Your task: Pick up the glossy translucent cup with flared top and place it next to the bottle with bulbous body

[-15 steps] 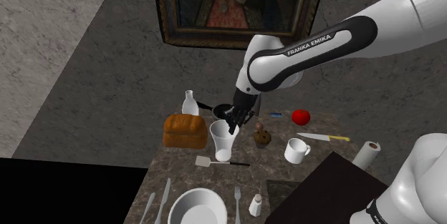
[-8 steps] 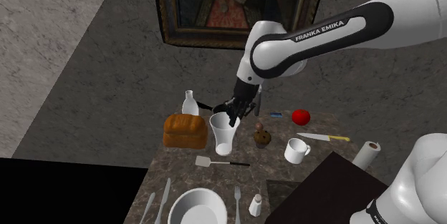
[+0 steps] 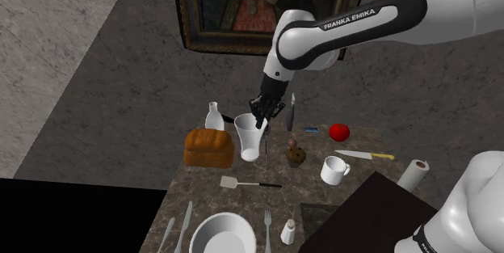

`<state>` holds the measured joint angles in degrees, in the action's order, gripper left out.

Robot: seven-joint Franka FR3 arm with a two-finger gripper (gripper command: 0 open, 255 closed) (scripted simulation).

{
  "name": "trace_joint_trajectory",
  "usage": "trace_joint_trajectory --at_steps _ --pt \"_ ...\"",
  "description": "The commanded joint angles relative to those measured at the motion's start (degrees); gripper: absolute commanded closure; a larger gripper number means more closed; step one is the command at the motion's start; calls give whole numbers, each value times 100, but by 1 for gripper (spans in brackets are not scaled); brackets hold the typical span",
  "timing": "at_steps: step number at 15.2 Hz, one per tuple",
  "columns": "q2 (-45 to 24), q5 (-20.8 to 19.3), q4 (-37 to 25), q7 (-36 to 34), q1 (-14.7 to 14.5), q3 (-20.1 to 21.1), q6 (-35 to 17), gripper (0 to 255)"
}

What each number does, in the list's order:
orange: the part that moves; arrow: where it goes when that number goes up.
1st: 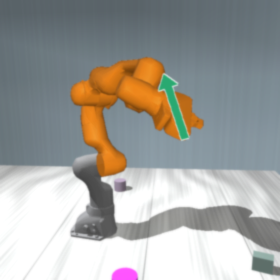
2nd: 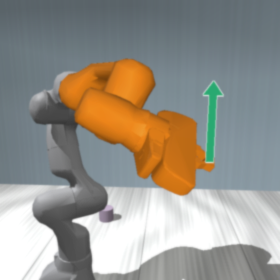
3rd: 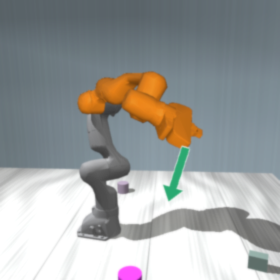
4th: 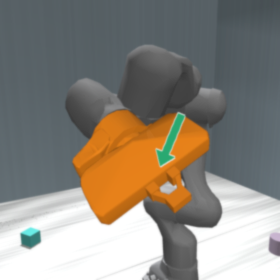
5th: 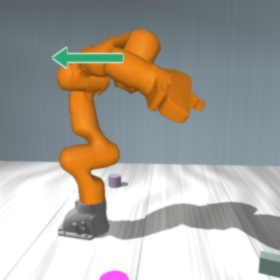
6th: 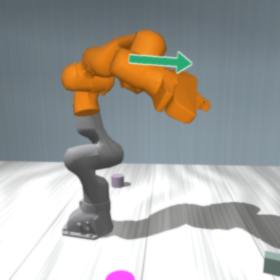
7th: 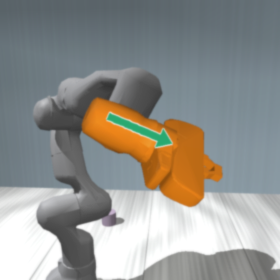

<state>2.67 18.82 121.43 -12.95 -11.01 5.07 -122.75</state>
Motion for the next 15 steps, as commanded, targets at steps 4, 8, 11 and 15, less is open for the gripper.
trace_joint_trajectory --at_steps 4,8,11,15 --pt "-853 -86 -1070 319 217 -214 321 255" --pt "-1604 -131 -2099 518 393 -343 671 255" --pt "-2218 -157 -2990 633 529 -416 995 255" --pt "-3157 -188 -4430 728 719 -482 1546 255"
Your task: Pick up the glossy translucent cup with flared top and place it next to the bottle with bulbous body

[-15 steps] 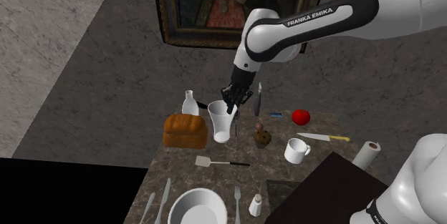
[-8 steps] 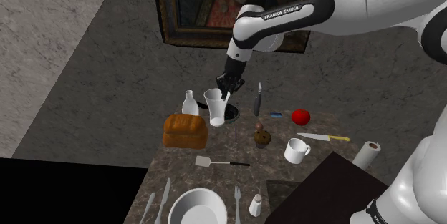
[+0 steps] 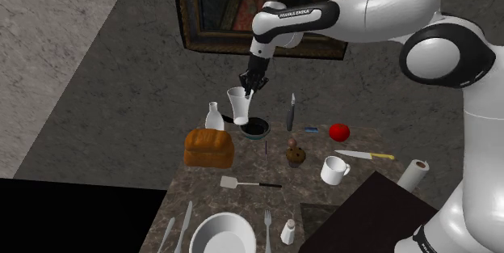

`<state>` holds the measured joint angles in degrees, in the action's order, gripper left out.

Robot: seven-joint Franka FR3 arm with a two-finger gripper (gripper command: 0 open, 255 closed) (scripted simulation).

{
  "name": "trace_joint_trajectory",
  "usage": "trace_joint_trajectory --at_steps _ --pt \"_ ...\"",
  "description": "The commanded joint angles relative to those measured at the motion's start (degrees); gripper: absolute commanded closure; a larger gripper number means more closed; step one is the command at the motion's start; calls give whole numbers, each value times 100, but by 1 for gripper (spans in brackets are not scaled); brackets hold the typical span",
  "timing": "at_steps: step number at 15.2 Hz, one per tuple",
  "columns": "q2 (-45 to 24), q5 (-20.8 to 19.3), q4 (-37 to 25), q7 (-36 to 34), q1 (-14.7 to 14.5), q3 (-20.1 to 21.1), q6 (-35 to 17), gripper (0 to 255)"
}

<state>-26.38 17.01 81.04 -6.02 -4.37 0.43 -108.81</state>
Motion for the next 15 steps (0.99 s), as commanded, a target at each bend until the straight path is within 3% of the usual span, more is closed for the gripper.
trace_joint_trajectory --at_steps 1,4,6,15 --pt "-523 -14 -822 44 106 -28 322 255" --pt "-1521 -46 -2465 20 265 -42 989 255" --pt "-2459 -81 -4085 -85 372 -20 1669 255" --pt "-2184 -41 -2919 146 338 -35 808 255"
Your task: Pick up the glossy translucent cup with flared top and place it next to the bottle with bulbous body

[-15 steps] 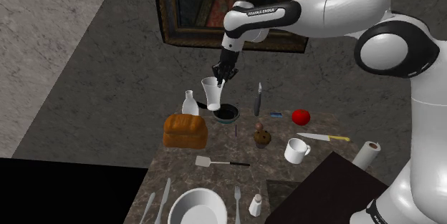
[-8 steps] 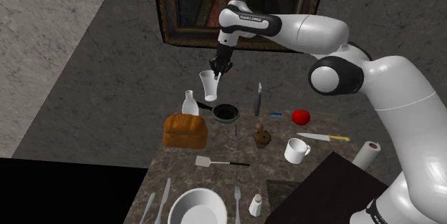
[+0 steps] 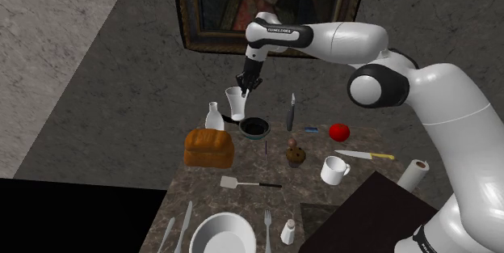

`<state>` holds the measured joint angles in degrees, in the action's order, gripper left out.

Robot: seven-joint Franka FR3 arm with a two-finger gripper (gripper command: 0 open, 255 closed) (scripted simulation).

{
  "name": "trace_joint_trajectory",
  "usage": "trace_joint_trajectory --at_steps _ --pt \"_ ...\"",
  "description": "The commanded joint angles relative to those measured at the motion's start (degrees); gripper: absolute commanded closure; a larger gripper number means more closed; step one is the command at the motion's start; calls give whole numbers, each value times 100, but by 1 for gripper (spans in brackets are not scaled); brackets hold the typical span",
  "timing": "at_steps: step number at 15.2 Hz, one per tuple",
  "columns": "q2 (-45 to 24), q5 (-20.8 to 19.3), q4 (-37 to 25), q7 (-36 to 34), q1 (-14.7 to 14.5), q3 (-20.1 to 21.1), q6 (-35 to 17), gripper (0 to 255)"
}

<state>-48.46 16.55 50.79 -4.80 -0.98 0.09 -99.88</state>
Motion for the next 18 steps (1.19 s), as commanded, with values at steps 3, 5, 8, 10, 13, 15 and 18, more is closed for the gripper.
trace_joint_trajectory --at_steps 3,5,8,10,13,15,18 --pt "31 20 347 85 -9 -1 -310 255" --pt "23 30 484 124 -13 -1 -451 255" --pt "-6 44 662 179 -19 2 -651 255" --pt "-35 54 764 214 -22 4 -777 255" --pt "-91 69 895 265 -26 8 -958 255" --pt "-136 79 968 298 -28 12 -1073 255" --pt "-213 94 1064 346 -30 17 -1240 255"
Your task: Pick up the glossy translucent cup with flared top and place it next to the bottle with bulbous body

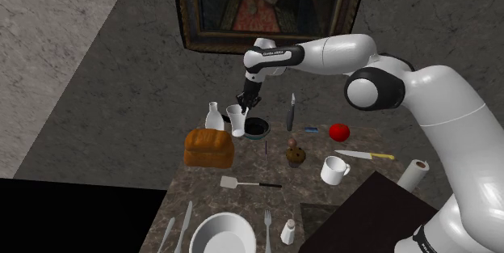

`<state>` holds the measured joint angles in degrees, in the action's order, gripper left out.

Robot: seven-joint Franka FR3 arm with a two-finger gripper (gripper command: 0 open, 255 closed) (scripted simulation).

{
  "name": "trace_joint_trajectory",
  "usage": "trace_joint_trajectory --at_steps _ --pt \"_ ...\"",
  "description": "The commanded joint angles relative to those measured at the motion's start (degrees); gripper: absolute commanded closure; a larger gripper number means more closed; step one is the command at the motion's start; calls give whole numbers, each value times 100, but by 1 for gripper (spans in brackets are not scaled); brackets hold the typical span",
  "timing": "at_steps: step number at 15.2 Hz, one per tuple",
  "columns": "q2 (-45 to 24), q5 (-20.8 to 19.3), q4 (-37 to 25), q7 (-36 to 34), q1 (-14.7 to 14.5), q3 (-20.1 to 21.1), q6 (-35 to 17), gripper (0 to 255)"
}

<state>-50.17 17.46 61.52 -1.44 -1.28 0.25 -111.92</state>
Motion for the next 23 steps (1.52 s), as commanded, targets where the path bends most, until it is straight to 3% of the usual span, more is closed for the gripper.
trace_joint_trajectory --at_steps 1,23 --pt "-71 8 16 25 0 4 -89 255" --pt "-1019 101 40 310 0 67 -1028 255"
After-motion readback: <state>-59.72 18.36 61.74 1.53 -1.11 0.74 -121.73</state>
